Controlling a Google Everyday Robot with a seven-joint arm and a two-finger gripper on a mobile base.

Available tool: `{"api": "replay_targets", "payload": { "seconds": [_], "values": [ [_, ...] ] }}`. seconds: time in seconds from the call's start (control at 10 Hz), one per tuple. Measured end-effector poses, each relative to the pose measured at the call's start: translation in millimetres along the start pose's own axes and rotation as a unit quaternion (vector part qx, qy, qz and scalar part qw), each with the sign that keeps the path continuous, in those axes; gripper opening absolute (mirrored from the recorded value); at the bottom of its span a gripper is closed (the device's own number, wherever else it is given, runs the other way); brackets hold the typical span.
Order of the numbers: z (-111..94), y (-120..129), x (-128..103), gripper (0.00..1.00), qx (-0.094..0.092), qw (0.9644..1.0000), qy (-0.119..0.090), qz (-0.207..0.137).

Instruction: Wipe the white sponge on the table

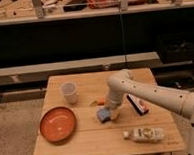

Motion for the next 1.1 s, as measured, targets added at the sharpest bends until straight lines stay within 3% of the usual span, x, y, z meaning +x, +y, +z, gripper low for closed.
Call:
{"api": "replay_targets", "payload": {
  "seconds": [0.3, 0.7, 1.0, 1.1],
  "values": [
    [-1.6, -2.4, 1.3, 0.0, -0.002, 1.0, 0.001, -0.002],
    [0.8, -6.1, -30.3, 0.0, -0.01, 0.9997, 0.005, -0.022],
    [3.1, 6.1, -33.8, 0.0, -0.015, 0.9995, 0.008, -0.028],
    [8.0, 15.2, -48.9, 0.0, -0.016, 0.9993, 0.007, -0.033]
  ]
}}
